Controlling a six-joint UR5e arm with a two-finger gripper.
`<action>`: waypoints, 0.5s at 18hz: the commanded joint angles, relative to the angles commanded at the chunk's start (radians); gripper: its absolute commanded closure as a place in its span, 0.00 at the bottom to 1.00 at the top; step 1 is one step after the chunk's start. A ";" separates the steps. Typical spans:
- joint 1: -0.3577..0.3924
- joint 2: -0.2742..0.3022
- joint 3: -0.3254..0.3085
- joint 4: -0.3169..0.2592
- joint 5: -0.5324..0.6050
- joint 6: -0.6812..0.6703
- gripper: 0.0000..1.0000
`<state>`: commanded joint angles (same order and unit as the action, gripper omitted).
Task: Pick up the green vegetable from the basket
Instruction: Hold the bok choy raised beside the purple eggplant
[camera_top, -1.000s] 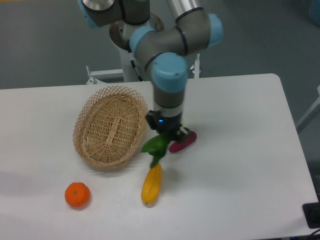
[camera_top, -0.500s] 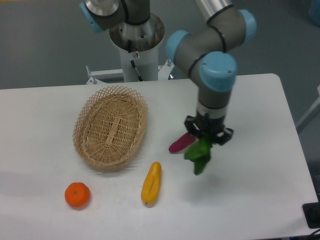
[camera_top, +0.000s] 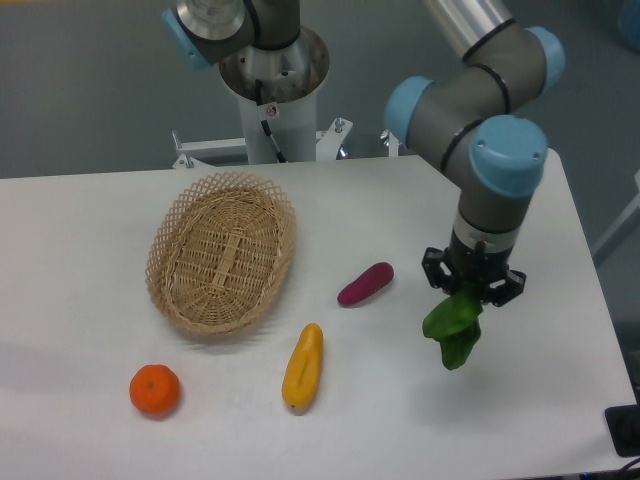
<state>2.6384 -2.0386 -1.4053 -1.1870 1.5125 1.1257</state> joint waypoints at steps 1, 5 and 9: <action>0.003 -0.006 0.012 -0.018 0.000 0.020 0.85; 0.017 -0.008 0.017 -0.031 0.000 0.091 0.84; 0.018 -0.008 0.019 -0.042 0.003 0.138 0.84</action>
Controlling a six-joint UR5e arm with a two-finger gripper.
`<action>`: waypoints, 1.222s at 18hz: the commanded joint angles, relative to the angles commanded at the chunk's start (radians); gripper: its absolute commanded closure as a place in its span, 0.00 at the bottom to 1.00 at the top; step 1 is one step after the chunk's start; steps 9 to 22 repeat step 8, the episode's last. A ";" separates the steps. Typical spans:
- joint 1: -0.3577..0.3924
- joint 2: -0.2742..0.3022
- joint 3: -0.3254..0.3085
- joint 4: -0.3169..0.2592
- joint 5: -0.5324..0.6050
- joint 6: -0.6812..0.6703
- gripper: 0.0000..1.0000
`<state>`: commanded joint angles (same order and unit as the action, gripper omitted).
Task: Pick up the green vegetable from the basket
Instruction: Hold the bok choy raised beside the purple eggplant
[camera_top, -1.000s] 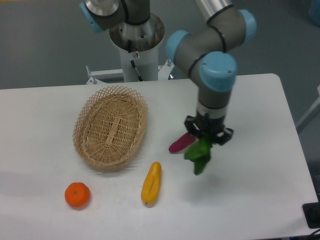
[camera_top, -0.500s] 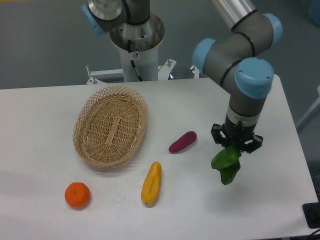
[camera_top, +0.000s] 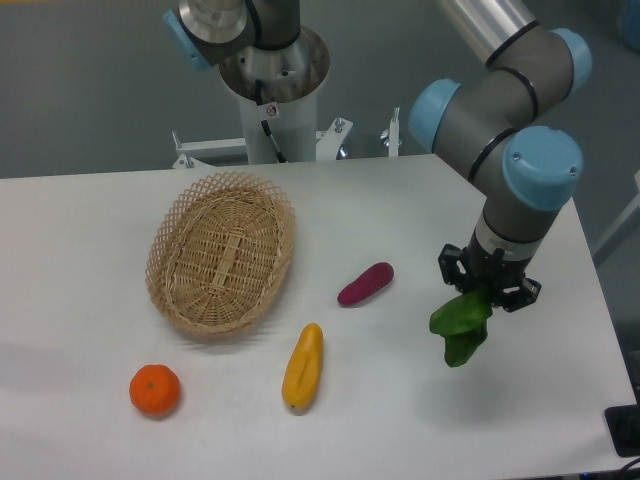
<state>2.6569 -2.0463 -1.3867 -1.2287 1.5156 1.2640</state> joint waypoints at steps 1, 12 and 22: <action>0.000 0.000 0.000 0.000 0.002 0.000 0.84; 0.000 0.000 -0.002 0.005 0.005 -0.002 0.83; 0.000 0.000 -0.002 0.005 0.005 -0.002 0.83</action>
